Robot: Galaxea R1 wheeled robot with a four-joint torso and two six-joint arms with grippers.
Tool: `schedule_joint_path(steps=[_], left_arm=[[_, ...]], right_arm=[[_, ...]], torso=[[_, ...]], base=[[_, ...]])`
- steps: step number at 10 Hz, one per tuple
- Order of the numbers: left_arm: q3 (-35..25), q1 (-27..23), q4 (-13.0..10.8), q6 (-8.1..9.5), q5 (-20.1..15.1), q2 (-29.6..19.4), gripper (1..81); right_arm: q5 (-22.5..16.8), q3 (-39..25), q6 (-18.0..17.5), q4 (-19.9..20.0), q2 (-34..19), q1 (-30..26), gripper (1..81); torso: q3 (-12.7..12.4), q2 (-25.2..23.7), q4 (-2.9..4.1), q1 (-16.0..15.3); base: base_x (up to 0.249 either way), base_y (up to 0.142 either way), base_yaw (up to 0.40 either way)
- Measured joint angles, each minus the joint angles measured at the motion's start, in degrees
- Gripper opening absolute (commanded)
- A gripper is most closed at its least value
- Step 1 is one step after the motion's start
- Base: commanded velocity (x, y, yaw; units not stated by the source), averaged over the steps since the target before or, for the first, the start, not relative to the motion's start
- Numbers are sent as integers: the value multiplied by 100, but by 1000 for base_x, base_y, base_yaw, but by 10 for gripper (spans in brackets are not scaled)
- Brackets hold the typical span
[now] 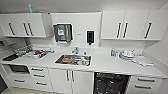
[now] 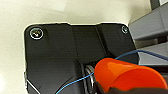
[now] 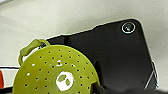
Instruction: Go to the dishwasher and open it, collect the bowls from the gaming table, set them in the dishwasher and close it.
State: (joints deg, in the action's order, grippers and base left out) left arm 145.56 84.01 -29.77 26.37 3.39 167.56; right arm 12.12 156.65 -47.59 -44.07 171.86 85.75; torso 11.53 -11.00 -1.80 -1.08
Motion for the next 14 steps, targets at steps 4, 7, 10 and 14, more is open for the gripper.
schedule_joint_path(steps=[4, 7, 10, 14], left_arm=[[1, 50, 0, 0, -39, -11, 10], [0, 48, 0, 1, -39, -9, 10], [1, 45, 0, 1, -37, -11, 10], [1, 61, 0, 0, -39, -22, 10]], right_arm=[[-13, 0, 2, -5, 2, 59, 10], [-13, 0, 0, -5, 5, 61, 10], [-11, 0, 2, -5, 5, 57, 10], [-11, 0, 0, -5, 13, 39, 10]], torso=[[0, 0, 0, 0], [0, 0, 0, -2], [0, 0, 0, -2], [0, 0, 0, -2]], base=[[135, -77, 0], [135, -77, 0], [133, -76, 0], [98, -65, 0]])
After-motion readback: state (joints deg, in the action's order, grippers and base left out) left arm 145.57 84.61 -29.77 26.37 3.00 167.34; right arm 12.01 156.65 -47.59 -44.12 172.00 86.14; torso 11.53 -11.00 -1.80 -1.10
